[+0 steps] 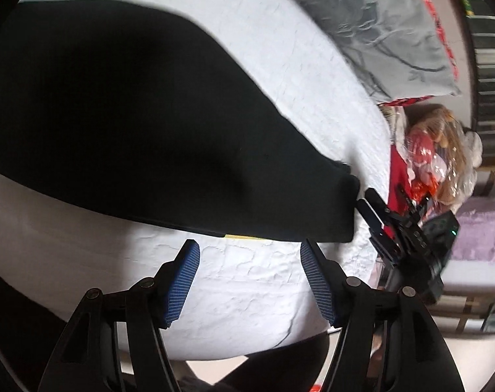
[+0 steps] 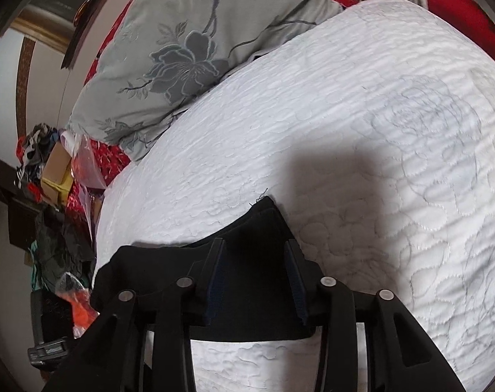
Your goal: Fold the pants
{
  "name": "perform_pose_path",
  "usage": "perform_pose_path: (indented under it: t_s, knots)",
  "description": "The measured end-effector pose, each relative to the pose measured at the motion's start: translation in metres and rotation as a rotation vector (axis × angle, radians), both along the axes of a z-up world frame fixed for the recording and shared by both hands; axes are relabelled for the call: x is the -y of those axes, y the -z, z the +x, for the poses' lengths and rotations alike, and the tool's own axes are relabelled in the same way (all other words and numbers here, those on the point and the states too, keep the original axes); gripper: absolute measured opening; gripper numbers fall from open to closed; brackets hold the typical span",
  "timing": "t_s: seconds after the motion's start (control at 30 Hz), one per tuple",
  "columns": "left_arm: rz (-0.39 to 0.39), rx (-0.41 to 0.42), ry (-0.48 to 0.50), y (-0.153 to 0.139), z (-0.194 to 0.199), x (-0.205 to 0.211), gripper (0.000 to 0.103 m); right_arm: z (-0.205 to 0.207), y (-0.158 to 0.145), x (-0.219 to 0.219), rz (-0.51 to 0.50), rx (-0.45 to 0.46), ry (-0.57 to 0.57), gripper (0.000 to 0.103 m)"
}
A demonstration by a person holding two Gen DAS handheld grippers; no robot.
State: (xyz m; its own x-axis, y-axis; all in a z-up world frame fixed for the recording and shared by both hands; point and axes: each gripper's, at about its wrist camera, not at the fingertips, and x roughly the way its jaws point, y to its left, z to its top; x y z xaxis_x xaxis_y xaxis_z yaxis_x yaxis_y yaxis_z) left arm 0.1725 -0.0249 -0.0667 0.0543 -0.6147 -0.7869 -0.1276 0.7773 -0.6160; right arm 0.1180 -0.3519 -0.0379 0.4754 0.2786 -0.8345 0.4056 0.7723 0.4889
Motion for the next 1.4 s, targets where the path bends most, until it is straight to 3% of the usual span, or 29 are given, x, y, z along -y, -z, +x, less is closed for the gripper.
perform_pose_path:
  t_s: [0.2, 0.37, 0.57, 0.6, 0.63, 0.67, 0.7, 0.73, 0.8, 0.9, 1.0, 1.07, 1.2, 1.23, 1.27, 1.3, 1.33, 1.4]
  knots:
    - [-0.005, -0.028, -0.031, 0.020, 0.019, 0.006, 0.063, 0.006, 0.003, 0.004, -0.003, -0.004, -0.028, 0.040]
    - [0.015, -0.045, -0.022, 0.032, 0.010, 0.024, 0.063, 0.011, 0.009, 0.010, 0.008, -0.014, -0.028, 0.040]
    - [0.038, -0.045, -0.040, 0.033, 0.015, 0.044, 0.063, 0.022, 0.015, 0.010, 0.014, -0.023, -0.043, 0.040]
    - [0.048, -0.043, -0.046, 0.033, 0.016, 0.046, 0.060, 0.023, 0.016, 0.009, 0.011, -0.022, -0.051, 0.040]
    - [0.066, -0.044, -0.055, 0.033, 0.017, 0.047, 0.048, 0.026, 0.017, 0.007, -0.004, -0.020, -0.069, 0.036]
    - [0.091, -0.045, -0.061, 0.033, 0.018, 0.049, 0.037, 0.029, 0.017, 0.004, -0.026, -0.020, -0.086, 0.025]
    - [0.117, -0.054, -0.066, 0.034, 0.019, 0.049, 0.018, 0.031, 0.016, 0.000, -0.054, -0.024, -0.104, 0.017]
    - [0.108, -0.080, -0.085, 0.035, 0.021, 0.046, 0.014, 0.035, 0.015, -0.004, -0.085, -0.030, -0.133, 0.012]
    - [0.002, -0.117, -0.122, 0.030, 0.016, 0.043, 0.005, 0.039, 0.007, -0.005, -0.112, -0.017, -0.151, 0.010]
    - [0.029, -0.069, -0.089, 0.022, 0.010, 0.053, 0.006, 0.049, -0.017, -0.003, -0.119, 0.045, -0.173, 0.010]
    - [0.028, -0.131, -0.106, 0.042, 0.005, 0.053, 0.006, 0.057, -0.004, 0.000, -0.169, -0.032, -0.176, 0.009]
    - [0.001, -0.129, -0.115, 0.044, 0.002, 0.050, 0.007, 0.052, 0.012, 0.007, -0.173, -0.086, -0.154, 0.012]
    - [0.003, -0.105, -0.109, 0.032, -0.001, 0.049, 0.011, 0.034, 0.016, 0.021, -0.101, -0.069, -0.081, 0.014]
    - [0.007, -0.077, -0.101, 0.023, -0.004, 0.051, 0.016, 0.026, 0.012, 0.026, -0.065, -0.042, -0.062, 0.017]
    - [0.006, -0.055, -0.089, 0.016, -0.006, 0.053, 0.020, 0.021, 0.010, 0.030, -0.040, -0.027, -0.051, 0.027]
    - [0.003, -0.040, -0.080, 0.012, -0.007, 0.056, 0.035, 0.013, 0.008, 0.034, -0.008, -0.019, -0.037, 0.034]
    - [0.003, -0.022, -0.074, 0.006, -0.009, 0.062, 0.047, 0.006, 0.009, 0.037, 0.023, -0.021, -0.027, 0.049]
    - [0.009, 0.001, -0.058, -0.001, -0.009, 0.074, 0.051, -0.007, 0.011, 0.040, 0.056, -0.025, -0.009, 0.053]
